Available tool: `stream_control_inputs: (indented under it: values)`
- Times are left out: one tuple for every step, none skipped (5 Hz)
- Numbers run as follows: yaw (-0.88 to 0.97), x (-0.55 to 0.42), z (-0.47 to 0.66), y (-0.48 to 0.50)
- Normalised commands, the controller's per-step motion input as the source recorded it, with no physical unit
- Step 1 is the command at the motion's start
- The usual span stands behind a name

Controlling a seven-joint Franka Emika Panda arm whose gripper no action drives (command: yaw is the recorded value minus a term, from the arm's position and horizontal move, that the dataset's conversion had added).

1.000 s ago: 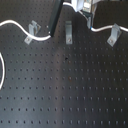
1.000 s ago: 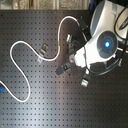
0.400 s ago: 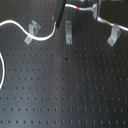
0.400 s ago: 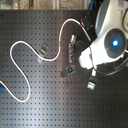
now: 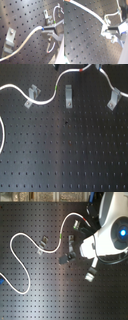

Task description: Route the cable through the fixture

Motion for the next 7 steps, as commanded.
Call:
stream_control_inputs:
  values:
    - [0.39,0.354,-0.74,0.113]
    - [0.35,0.365,-0.22,-0.050]
    - [0.11,0.067,0.03,-0.584]
    - [-0.01,-0.207,0.04,-0.463]
    - [-0.29,-0.218,0.07,-0.547]
    - [-0.51,-0.018,0.22,-0.528]
    - [-0.60,0.018,0.40,-0.364]
